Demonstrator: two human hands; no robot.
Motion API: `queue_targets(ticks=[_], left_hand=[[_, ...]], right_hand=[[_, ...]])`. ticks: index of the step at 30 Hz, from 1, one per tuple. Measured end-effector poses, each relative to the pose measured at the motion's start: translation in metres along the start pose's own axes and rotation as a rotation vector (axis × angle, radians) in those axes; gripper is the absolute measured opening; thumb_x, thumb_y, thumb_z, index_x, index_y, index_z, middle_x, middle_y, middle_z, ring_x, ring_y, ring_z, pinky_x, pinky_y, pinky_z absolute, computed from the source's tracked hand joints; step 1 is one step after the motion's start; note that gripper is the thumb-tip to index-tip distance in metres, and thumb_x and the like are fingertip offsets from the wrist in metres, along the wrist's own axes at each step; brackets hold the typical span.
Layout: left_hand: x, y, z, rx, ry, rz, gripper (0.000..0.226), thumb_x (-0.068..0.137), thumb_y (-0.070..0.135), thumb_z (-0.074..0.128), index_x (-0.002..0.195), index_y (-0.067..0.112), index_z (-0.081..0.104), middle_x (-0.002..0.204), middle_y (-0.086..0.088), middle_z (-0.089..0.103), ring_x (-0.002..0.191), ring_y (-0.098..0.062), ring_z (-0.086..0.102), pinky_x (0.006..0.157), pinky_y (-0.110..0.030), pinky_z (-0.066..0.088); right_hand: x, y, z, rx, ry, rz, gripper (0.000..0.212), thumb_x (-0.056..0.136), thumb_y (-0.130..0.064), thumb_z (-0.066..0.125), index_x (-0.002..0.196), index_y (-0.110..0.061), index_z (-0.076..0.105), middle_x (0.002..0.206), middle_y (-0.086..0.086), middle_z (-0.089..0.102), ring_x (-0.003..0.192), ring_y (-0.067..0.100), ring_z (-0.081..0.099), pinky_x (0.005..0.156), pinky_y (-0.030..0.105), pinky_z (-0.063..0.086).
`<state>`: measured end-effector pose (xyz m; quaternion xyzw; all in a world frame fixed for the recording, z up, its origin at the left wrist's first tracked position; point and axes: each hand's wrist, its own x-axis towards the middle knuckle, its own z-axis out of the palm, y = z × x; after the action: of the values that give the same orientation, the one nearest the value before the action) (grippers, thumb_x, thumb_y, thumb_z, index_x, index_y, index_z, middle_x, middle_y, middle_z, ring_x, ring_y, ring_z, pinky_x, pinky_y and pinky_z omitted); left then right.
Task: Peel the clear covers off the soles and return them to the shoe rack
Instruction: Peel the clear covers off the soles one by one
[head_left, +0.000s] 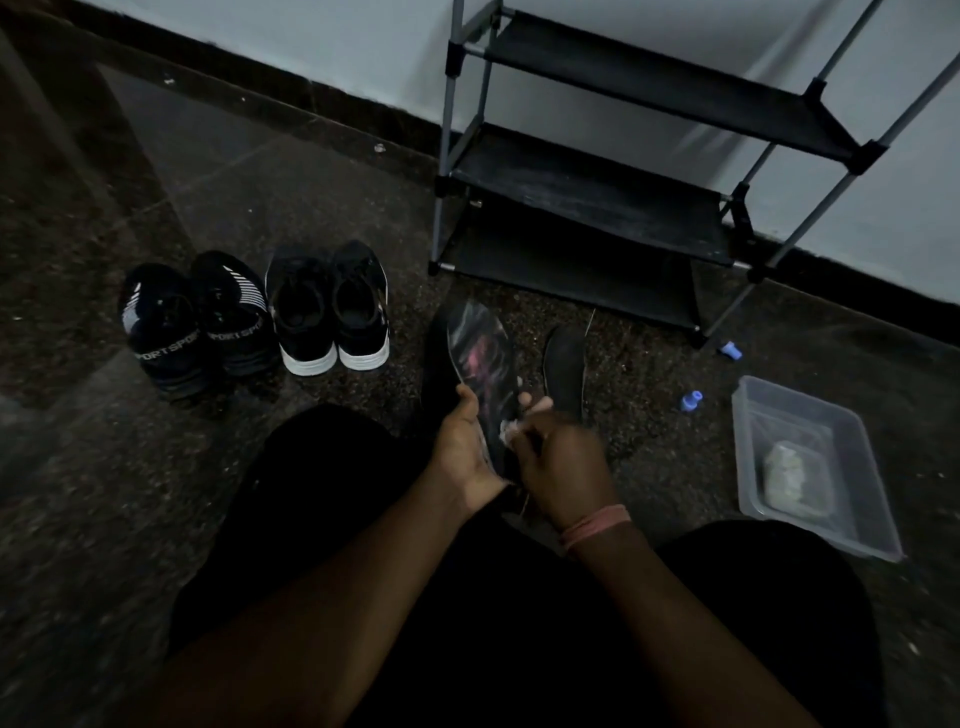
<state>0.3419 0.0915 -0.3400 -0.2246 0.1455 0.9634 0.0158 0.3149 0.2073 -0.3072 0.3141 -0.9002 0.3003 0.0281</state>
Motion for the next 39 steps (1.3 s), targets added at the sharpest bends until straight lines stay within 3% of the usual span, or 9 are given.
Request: queue_targets(ticks=[3,8,12,15,24,27,30,33,39], left_hand=[[0.002,-0.002,-0.008,0.063,0.000,-0.020,0.073,0.100,0.068,0.029,0.122,0.008,0.065,0.112,-0.015,0.071,0.099,-0.027,0.073,0.085,-0.039,0.061],[0.014,0.013,-0.011,-0.014,0.060,0.014,0.083,0.097,0.072,0.031,0.105,-0.003,0.065,0.112,-0.025,0.073,0.093,-0.033,0.076,0.093,-0.044,0.057],[0.021,0.008,-0.011,-0.073,0.048,0.046,0.079,0.100,0.067,0.032,0.119,-0.003,0.063,0.120,-0.023,0.068,0.105,-0.034,0.072,0.091,-0.048,0.060],[0.018,-0.003,-0.012,0.045,0.047,-0.007,0.073,0.101,0.067,0.030,0.127,0.008,0.064,0.112,-0.012,0.071,0.101,-0.027,0.074,0.080,-0.039,0.061],[0.017,0.011,-0.015,0.030,0.087,-0.053,0.083,0.096,0.075,0.028,0.106,0.001,0.066,0.114,-0.024,0.073,0.109,-0.036,0.067,0.088,-0.046,0.060],[0.017,0.002,-0.009,0.087,0.074,-0.051,0.081,0.098,0.071,0.029,0.107,0.000,0.068,0.111,-0.022,0.074,0.101,-0.034,0.073,0.103,-0.050,0.048],[0.013,-0.014,-0.004,0.102,0.055,-0.065,0.078,0.099,0.069,0.028,0.125,0.006,0.066,0.124,-0.017,0.069,0.108,-0.030,0.071,0.096,-0.045,0.052],[0.008,-0.020,-0.006,0.158,0.085,-0.069,0.069,0.101,0.066,0.026,0.120,0.016,0.069,0.113,-0.013,0.076,0.097,-0.026,0.075,0.084,-0.039,0.055],[0.018,-0.003,-0.018,0.100,0.116,-0.053,0.088,0.099,0.072,0.027,0.106,0.002,0.079,0.128,-0.018,0.069,0.121,-0.030,0.064,0.112,-0.046,0.043]], right_hand=[[0.003,-0.007,0.011,-0.077,-0.039,-0.043,0.019,0.090,-0.023,0.058,0.079,-0.014,0.069,0.086,0.010,0.069,0.083,0.025,0.065,0.072,0.033,0.051],[-0.019,-0.009,0.002,0.198,-0.249,0.024,0.012,0.087,-0.023,0.064,0.083,-0.018,0.075,0.083,-0.006,0.075,0.077,0.007,0.069,0.071,0.023,0.052],[-0.015,-0.004,0.007,0.116,-0.091,-0.013,0.015,0.089,-0.021,0.062,0.078,-0.015,0.071,0.080,0.004,0.071,0.074,0.018,0.066,0.068,0.030,0.051],[0.005,0.004,0.017,0.009,-0.034,0.022,0.016,0.089,-0.019,0.060,0.076,-0.012,0.066,0.082,0.012,0.067,0.077,0.027,0.065,0.070,0.034,0.050],[-0.013,-0.008,0.003,0.180,-0.227,0.000,0.012,0.086,-0.017,0.066,0.080,-0.015,0.076,0.082,-0.001,0.075,0.077,0.010,0.068,0.070,0.025,0.051],[-0.015,-0.001,0.006,0.093,-0.146,-0.019,0.014,0.085,-0.016,0.064,0.074,-0.013,0.072,0.079,0.006,0.073,0.074,0.021,0.068,0.067,0.034,0.053],[0.003,0.009,0.010,-0.038,-0.040,0.019,0.016,0.087,-0.017,0.063,0.074,-0.012,0.070,0.082,0.012,0.070,0.075,0.027,0.066,0.066,0.032,0.050],[0.017,0.010,0.014,-0.108,0.000,0.048,0.017,0.088,-0.018,0.060,0.075,-0.011,0.068,0.079,0.012,0.069,0.072,0.029,0.066,0.061,0.033,0.047],[-0.006,-0.002,0.016,0.117,-0.171,0.020,0.014,0.086,-0.021,0.059,0.086,-0.020,0.073,0.087,-0.003,0.074,0.080,0.015,0.068,0.072,0.033,0.055]])
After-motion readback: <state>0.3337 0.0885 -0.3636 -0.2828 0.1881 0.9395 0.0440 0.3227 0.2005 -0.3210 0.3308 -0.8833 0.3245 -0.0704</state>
